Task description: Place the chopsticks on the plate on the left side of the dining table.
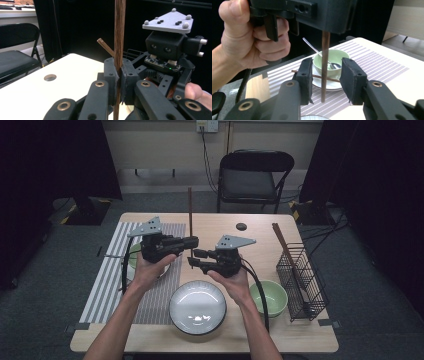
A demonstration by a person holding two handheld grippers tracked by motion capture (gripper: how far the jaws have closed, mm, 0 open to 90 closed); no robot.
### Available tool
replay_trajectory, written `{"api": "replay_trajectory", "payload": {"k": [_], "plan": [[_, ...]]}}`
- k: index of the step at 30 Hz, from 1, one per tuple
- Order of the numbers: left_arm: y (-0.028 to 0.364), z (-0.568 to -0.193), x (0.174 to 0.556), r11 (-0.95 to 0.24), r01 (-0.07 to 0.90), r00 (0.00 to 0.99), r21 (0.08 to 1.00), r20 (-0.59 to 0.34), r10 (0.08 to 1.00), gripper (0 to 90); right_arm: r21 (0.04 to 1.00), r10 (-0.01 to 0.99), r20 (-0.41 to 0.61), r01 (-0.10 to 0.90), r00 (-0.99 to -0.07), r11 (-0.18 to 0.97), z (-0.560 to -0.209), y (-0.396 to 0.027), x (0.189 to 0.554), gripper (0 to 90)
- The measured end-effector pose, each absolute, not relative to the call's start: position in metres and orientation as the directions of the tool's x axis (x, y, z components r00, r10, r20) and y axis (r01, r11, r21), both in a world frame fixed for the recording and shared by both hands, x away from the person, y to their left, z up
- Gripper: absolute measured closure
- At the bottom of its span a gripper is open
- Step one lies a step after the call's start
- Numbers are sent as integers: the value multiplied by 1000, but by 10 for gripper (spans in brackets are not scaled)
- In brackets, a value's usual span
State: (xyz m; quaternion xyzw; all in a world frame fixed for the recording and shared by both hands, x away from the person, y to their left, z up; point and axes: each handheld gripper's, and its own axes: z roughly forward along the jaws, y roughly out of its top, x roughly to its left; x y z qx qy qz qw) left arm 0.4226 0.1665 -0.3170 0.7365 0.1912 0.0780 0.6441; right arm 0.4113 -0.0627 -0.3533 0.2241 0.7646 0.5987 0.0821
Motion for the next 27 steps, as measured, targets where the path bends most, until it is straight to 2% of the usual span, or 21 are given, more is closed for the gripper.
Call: {"api": "replay_trajectory", "payload": {"k": [6, 16, 27], "plan": [[160, -319, 422, -108, 189, 919, 976, -137, 370, 850, 954, 427, 145, 241, -892, 178, -356, -59, 412, 748], [157, -319, 423, -93, 186, 923, 978, -142, 357, 849, 955, 432, 160, 250, -887, 160, -354, -60, 413, 850], [157, -319, 423, -123, 168, 932, 978, -117, 342, 837, 948, 432, 171, 268, -885, 173, -354, -61, 413, 860]]}}
